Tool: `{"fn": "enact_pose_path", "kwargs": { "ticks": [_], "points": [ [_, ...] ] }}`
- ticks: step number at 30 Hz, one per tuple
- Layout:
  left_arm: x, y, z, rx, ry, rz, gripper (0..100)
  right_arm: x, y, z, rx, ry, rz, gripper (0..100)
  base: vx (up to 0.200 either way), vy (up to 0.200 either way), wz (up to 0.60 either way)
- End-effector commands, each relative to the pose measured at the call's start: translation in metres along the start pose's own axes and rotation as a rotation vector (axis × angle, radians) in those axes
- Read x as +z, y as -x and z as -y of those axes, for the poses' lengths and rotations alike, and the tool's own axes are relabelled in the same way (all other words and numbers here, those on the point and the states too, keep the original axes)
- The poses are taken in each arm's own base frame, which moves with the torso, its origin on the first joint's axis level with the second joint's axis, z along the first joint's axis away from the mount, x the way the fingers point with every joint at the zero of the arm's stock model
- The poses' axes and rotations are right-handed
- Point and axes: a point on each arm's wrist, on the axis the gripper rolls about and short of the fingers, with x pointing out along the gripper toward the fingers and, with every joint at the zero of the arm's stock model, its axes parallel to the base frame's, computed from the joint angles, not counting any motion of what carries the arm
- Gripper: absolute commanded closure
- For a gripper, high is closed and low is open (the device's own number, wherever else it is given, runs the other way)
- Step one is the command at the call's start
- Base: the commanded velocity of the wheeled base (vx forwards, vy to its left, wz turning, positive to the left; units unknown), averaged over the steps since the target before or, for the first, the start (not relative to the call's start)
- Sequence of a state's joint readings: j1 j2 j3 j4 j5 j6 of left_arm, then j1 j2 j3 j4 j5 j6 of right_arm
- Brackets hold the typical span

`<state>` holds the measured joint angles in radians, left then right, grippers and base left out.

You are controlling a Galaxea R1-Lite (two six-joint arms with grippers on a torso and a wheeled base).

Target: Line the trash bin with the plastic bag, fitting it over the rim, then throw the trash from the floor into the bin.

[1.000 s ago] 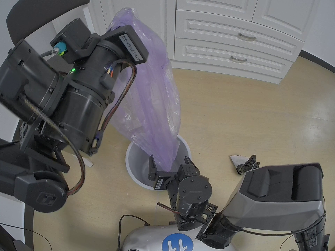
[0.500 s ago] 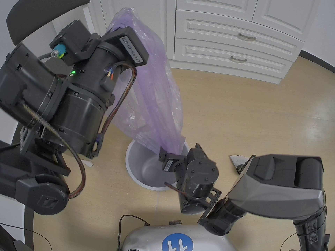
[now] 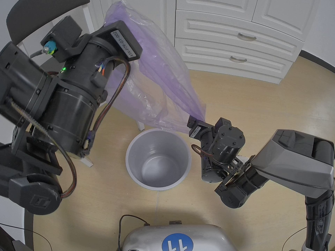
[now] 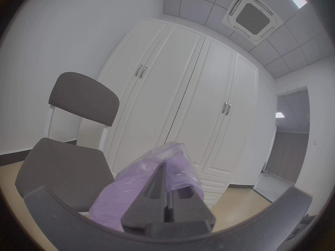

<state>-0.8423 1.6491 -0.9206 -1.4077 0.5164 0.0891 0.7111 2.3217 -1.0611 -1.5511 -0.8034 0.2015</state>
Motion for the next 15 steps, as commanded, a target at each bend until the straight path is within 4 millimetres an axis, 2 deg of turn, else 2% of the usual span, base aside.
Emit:
{"fn": "enact_pose_path", "kwargs": {
  "ticks": [1,6,12,15],
  "points": [
    [0.006,0.001,-0.001,0.002,0.007,0.012,100,0.022,-0.004,0.000,-0.002,-0.037,0.036,0,0.000,0.000,0.00],
    [0.007,0.001,-0.001,0.001,0.009,0.016,100,0.029,-0.002,0.000,0.027,-0.069,-0.005,0,0.000,0.000,0.00],
    [0.008,0.001,-0.001,0.001,0.011,0.019,100,0.043,0.001,-0.002,0.108,-0.263,-0.211,0,0.000,0.000,0.00],
    [0.009,0.001,-0.002,0.003,0.012,0.020,100,0.050,-0.003,0.004,0.132,-0.336,-0.291,0,0.000,0.000,0.00]
  ]
}}
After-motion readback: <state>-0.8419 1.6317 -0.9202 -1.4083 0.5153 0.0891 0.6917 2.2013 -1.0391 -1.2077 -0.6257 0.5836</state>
